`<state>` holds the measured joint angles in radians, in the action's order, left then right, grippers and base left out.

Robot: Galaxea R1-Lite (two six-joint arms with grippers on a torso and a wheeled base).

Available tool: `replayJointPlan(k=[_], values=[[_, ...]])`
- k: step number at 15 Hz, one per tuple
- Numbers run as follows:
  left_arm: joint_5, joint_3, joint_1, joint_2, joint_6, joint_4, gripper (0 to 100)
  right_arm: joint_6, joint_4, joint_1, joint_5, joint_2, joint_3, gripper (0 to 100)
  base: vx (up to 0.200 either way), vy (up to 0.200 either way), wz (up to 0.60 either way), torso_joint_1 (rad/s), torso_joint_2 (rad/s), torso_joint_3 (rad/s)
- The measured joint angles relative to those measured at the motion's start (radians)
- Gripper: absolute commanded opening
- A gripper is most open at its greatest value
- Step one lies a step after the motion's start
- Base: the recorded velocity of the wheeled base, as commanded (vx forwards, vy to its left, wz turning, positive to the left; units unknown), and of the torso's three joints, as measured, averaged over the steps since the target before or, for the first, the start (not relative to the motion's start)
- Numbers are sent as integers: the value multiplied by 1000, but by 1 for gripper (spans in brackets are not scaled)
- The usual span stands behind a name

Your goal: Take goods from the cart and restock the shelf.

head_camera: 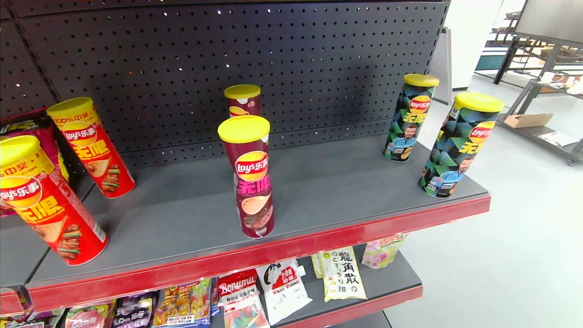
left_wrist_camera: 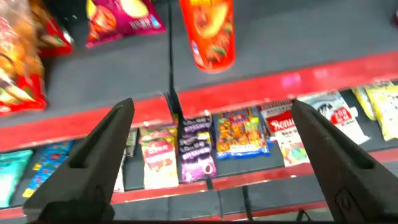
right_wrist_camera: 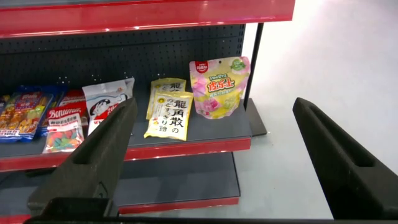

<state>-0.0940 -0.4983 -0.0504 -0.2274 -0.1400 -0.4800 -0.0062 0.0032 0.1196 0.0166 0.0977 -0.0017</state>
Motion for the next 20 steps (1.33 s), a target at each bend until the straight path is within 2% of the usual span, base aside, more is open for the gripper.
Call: replayJointPlan(k=[3,8,14,16,18,20], values=[[28,43,-1,58,-4,5,100,1,0,0,0,0,0,100,0,0,0,0,0,0],[38,53,3,98,-8,7,100,-2,0,0,0,0,0,100,0,0,0,0,0,0],[51,50,41,116,-26,20,100,-3,0,0,-1,0,0,100,0,0,600,7,1,3],[54,53,41,126,-38,18,100,0,0,0,0,0,0,100,0,0,0,0,0,0],[71,67,48,145,-39,19,100,3,0,0,0,1,0,100,0,0,0,0,0,0],[77,91,48,172,-22,20,100,3,0,0,0,1,0,100,0,0,0,0,0,0]])
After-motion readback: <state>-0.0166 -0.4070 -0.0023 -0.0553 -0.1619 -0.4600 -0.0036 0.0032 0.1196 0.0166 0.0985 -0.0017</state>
